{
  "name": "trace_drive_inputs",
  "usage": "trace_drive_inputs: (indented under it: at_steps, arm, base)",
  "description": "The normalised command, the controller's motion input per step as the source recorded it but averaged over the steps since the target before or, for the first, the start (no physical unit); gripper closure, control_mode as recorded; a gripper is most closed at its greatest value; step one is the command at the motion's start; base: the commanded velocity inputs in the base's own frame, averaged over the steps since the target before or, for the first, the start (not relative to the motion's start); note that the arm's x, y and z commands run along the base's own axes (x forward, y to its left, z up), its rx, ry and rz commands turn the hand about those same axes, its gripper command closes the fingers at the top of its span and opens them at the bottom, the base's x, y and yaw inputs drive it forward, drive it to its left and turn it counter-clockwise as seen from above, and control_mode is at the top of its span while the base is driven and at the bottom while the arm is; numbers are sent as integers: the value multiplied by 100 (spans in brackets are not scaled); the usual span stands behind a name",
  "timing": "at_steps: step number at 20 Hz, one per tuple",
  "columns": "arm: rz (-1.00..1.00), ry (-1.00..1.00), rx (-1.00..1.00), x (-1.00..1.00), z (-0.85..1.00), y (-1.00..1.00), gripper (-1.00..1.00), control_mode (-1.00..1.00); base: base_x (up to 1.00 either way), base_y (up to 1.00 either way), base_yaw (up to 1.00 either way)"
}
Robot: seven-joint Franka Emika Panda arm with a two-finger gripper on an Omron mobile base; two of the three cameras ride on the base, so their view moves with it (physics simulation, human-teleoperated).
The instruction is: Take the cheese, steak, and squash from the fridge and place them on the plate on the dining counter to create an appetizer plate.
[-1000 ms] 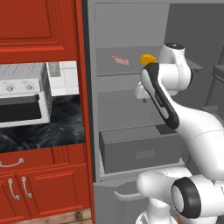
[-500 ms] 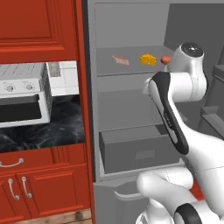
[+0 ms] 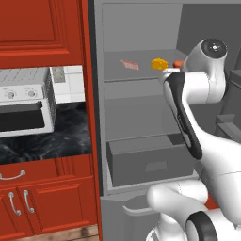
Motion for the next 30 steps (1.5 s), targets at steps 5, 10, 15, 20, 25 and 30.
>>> trace_drive_inputs:
  at_steps: [5, 10, 15, 20, 25, 30]
  arm:
    - [-4, -2, 0, 66, 42, -33, -100, -100]
    - [7, 0, 0, 78, 9, -29, -100, -100]
    - [17, 0, 0, 65, 0, -34, -100, -100]
    - [16, 0, 0, 50, -6, -12, -100, -100]
    - [3, 0, -2, 54, -16, 0, -100, -100]
    - [0, 0, -3, 61, -12, 0, -100, -100]
  base:
    - [0, 0, 0]
    - [0, 0, 0]
    - [0, 0, 0]
    - [0, 0, 0]
    - [0, 0, 0]
    - [0, 0, 0]
